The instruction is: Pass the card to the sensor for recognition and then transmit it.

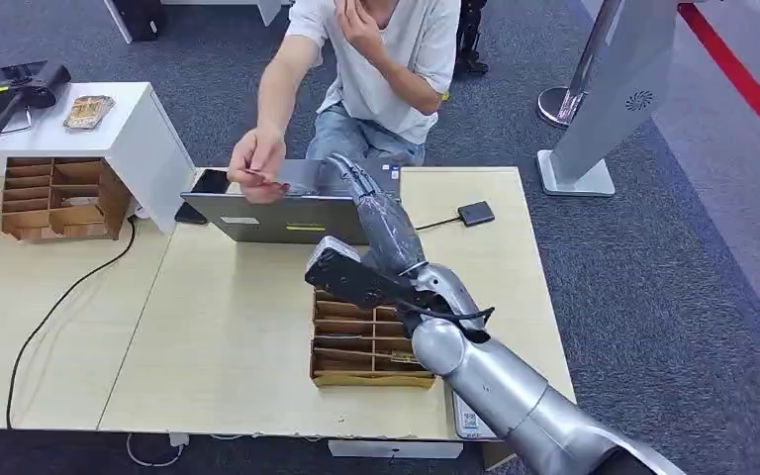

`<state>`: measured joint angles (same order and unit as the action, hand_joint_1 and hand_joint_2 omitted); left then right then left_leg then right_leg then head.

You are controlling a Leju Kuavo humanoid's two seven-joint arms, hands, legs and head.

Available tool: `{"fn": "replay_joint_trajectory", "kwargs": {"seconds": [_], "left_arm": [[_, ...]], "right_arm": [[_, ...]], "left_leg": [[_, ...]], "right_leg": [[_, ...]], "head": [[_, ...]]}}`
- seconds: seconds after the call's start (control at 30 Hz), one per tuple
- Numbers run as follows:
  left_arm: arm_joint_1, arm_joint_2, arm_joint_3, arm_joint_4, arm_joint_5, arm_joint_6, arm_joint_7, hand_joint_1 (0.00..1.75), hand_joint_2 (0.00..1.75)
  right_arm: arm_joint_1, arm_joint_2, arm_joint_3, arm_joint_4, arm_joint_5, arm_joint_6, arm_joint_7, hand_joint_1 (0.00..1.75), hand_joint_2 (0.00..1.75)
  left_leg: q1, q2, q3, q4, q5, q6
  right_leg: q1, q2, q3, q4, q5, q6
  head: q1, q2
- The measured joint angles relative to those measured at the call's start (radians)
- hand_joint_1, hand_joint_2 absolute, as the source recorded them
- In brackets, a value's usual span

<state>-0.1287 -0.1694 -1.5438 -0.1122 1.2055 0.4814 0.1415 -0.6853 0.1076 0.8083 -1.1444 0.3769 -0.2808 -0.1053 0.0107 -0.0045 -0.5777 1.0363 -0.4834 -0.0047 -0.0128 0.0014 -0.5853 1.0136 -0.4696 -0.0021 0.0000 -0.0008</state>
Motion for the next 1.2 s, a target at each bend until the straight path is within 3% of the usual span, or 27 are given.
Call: {"fn": "replay_joint_trajectory", "kwargs": {"seconds": [0.03, 0.07, 0.6, 0.63, 0.9, 1.2], "left_arm": [[0.000, 0.000, 0.000, 0.000, 0.000, 0.000, 0.000, 0.00, 0.00], [0.000, 0.000, 0.000, 0.000, 0.000, 0.000, 0.000, 0.00, 0.00], [0.000, 0.000, 0.000, 0.000, 0.013, 0.010, 0.003, 0.00, 0.00], [0.000, -0.001, 0.000, 0.000, 0.013, 0.013, 0.008, 0.00, 0.00], [0.001, -0.006, 0.000, 0.000, 0.016, 0.029, 0.023, 0.00, 0.00], [0.001, -0.010, 0.000, 0.000, 0.020, 0.029, 0.024, 0.00, 0.00]], "right_arm": [[0.000, 0.000, 0.000, 0.000, 0.000, -0.003, -0.001, 0.00, 1.75], [0.000, 0.000, 0.000, 0.000, 0.000, -0.003, -0.002, 0.00, 0.00], [0.097, -0.027, -0.003, -0.074, -0.026, -0.056, -0.078, 0.00, 0.00], [0.105, -0.029, -0.006, -0.080, -0.027, -0.061, -0.084, 0.00, 1.75], [0.175, -0.051, -0.015, -0.141, -0.008, -0.095, -0.130, 0.00, 1.75], [0.195, -0.072, -0.012, -0.144, 0.148, -0.098, -0.100, 0.00, 1.75]], "left_leg": [[0.000, 0.000, 0.000, 0.000, 0.000, 0.000], [0.000, 0.000, 0.000, 0.000, 0.000, 0.000], [0.000, 0.000, 0.000, 0.000, 0.000, 0.000], [0.000, 0.000, 0.000, 0.000, 0.000, 0.000], [0.000, 0.000, 0.000, 0.000, 0.000, 0.000], [0.000, 0.000, 0.000, 0.000, 0.000, 0.000]], "right_leg": [[0.000, 0.000, 0.000, 0.000, 0.000, 0.000], [0.000, 0.000, 0.000, 0.000, 0.000, 0.000], [0.000, 0.000, 0.000, 0.000, 0.000, 0.000], [0.000, 0.000, 0.000, 0.000, 0.000, 0.000], [0.000, 0.000, 0.000, 0.000, 0.000, 0.000], [0.000, 0.000, 0.000, 0.000, 0.000, 0.000]], "head": [[0.000, 0.000], [0.000, 0.000], [0.000, 0.000], [0.000, 0.000], [0.000, 0.000], [0.000, 0.000]]}}
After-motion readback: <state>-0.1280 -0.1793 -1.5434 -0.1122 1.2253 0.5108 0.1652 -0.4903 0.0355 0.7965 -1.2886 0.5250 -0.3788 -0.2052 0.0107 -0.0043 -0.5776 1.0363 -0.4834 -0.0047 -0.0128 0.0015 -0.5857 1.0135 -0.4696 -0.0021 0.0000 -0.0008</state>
